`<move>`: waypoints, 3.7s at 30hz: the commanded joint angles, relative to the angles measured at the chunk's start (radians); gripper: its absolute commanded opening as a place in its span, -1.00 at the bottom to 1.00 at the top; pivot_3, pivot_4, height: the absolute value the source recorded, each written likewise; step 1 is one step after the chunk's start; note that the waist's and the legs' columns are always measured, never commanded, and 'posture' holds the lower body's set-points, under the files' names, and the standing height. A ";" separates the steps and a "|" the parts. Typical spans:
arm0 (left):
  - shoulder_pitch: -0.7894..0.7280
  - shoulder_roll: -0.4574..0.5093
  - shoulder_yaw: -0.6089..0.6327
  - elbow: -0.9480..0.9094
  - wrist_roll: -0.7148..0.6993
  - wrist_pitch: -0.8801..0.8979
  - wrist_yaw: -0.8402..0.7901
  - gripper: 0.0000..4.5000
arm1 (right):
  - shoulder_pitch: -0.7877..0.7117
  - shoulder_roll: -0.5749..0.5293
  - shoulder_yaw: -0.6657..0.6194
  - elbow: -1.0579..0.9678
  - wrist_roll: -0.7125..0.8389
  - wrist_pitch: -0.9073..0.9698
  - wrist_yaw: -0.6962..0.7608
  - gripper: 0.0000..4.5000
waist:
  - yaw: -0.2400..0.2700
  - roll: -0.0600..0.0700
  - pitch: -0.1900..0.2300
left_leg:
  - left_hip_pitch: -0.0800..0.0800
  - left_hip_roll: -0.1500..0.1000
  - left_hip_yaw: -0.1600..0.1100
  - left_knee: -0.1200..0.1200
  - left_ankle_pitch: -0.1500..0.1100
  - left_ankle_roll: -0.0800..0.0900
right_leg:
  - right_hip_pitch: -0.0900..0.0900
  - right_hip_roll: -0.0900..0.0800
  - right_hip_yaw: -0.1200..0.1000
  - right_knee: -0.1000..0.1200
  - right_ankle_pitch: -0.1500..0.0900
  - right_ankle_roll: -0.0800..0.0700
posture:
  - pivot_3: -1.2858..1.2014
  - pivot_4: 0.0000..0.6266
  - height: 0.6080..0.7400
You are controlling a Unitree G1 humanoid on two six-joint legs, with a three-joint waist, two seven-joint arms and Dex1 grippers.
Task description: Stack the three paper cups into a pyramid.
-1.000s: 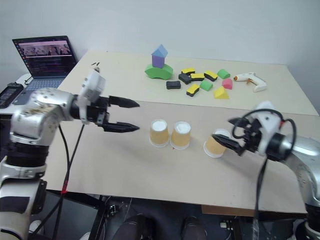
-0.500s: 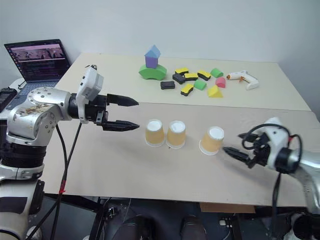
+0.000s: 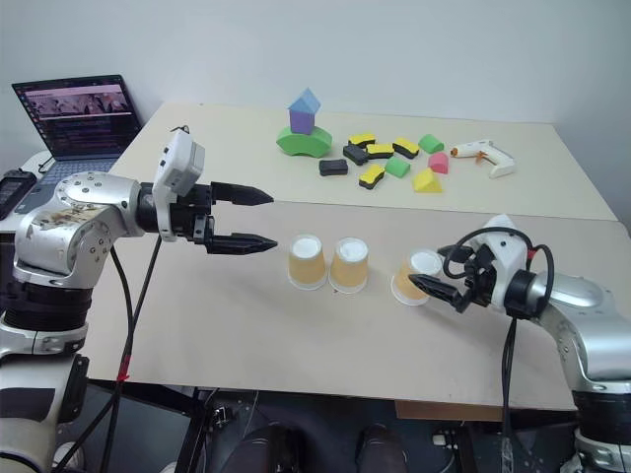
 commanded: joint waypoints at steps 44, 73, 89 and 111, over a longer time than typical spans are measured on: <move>0.004 0.005 0.006 -0.018 0.015 -0.028 0.053 1.00 | -0.070 0.006 -0.022 0.036 0.009 -0.008 0.042 0.89 | -0.004 0.000 0.000 | 0.000 0.000 0.000 0.000 0.000 0.000 | 0.000 0.000 0.000 0.000 0.000 0.000 | 0.03 -0.52 0.32; 0.014 0.012 0.011 -0.038 0.017 -0.003 0.081 1.00 | -0.103 0.048 -0.003 0.199 -0.004 -0.046 0.055 0.99 | -0.007 0.000 0.000 | 0.000 0.000 0.000 0.000 0.000 0.000 | 0.000 0.000 0.000 0.000 0.000 0.000 | 0.03 -0.52 0.32; 0.014 0.012 0.006 -0.029 0.025 -0.009 0.087 1.00 | -0.104 0.054 0.000 0.148 0.009 -0.008 0.039 0.11 | -0.007 0.000 0.000 | 0.000 0.000 0.000 0.000 0.000 0.000 | 0.000 0.000 0.000 0.000 0.000 0.000 | 0.03 -0.52 0.32; 0.081 -0.012 0.019 -0.016 0.030 -0.021 0.135 1.00 | -0.919 -0.007 0.313 0.572 -0.059 0.142 0.482 0.11 | -0.014 0.002 0.001 | -0.001 0.000 0.001 -0.001 0.000 0.000 | -0.002 0.000 0.000 0.000 0.000 -0.001 | 0.03 -0.52 0.32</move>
